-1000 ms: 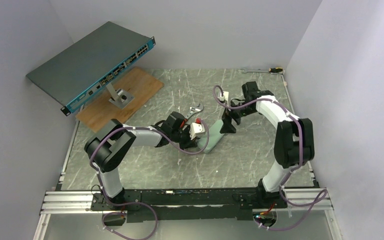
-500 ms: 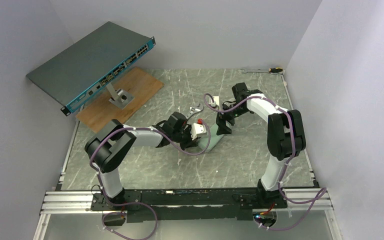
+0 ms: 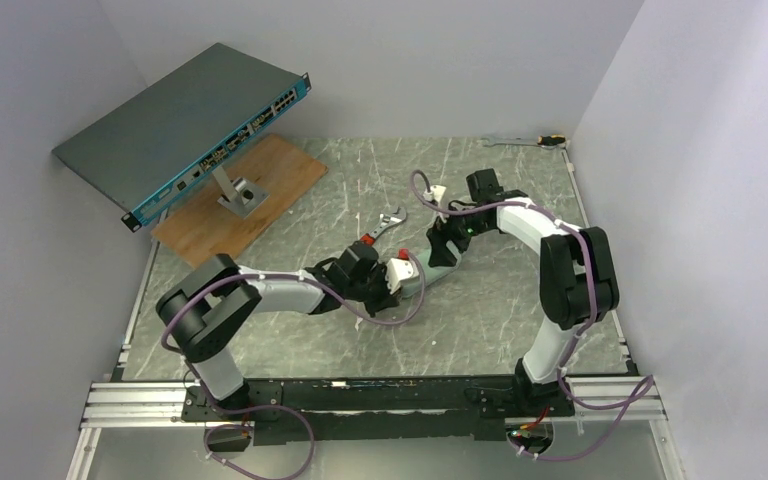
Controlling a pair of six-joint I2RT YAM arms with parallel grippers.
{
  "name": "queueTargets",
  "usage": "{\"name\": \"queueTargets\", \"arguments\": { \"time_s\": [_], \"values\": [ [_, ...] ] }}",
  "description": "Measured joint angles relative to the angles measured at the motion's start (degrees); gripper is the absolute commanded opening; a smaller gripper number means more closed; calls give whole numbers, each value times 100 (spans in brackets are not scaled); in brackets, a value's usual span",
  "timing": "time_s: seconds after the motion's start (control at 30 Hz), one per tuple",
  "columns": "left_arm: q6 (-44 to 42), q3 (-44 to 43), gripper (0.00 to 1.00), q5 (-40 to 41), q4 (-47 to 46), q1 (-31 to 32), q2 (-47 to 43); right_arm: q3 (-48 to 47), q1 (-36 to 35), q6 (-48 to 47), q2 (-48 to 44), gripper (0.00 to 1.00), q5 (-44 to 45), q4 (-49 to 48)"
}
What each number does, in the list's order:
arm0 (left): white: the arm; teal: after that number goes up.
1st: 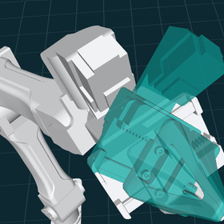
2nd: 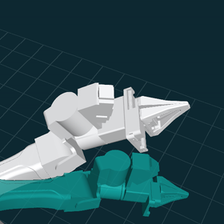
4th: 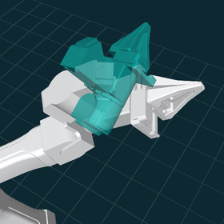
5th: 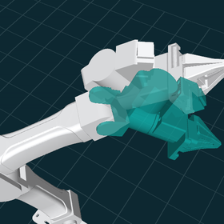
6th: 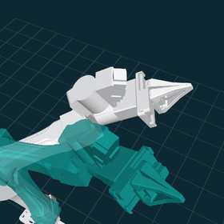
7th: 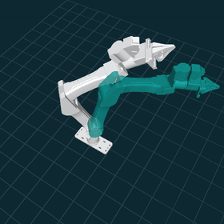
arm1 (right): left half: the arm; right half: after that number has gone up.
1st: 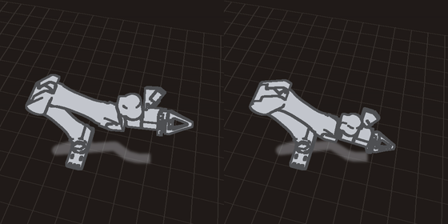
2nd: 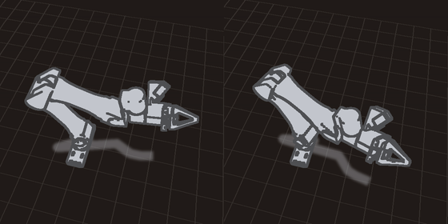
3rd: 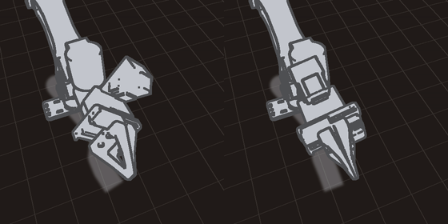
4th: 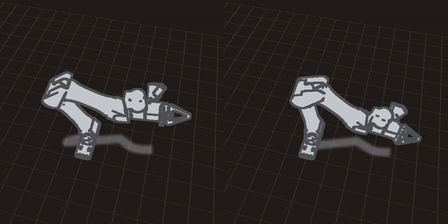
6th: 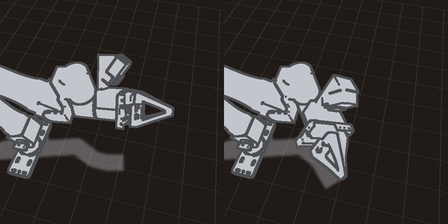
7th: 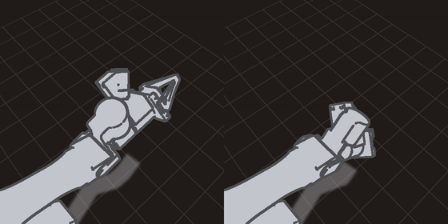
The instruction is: Open the umbrella
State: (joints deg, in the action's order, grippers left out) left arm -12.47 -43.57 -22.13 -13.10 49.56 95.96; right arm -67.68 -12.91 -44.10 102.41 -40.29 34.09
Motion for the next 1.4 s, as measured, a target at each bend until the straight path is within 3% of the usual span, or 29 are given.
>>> {"name": "queueTargets", "arguments": {
  "time_s": [0.3, 0.6, 0.73, 0.8, 1.0, 1.03, 1.07, 1.27, 1.4],
  "values": [
    [1152, -645, 0, 72, -431, -175, 872, 295, 94, 1818, -243, 81, 409, -227],
    [866, -1497, 2, -13, -380, -1270, 1202, 813, 166, 2916, -315, 77, 321, 116],
    [448, -1115, 35, -212, -420, -1373, 876, 761, 168, 3036, -308, 77, 389, 188],
    [232, -741, 52, -310, -378, -1346, 544, 682, 162, 3018, -289, 81, 448, 262],
    [-393, -81, 75, -345, -457, -1335, -122, 57, 173, 2763, -92, 90, 448, 619],
    [-503, -4, 90, -317, -522, -1338, -168, -151, 173, 2704, -37, 90, 426, 688],
    [-605, 61, 98, -280, -608, -1338, -190, -321, 173, 2664, 15, 91, 417, 715],
    [-999, 656, 100, -214, -1329, -1342, -358, -1161, 72, 2472, 570, 87, 289, 817],
    [-1132, 595, 100, -232, -1204, -1342, -442, -1150, -68, 2317, 1014, 71, 162, 1003]
  ]
}}
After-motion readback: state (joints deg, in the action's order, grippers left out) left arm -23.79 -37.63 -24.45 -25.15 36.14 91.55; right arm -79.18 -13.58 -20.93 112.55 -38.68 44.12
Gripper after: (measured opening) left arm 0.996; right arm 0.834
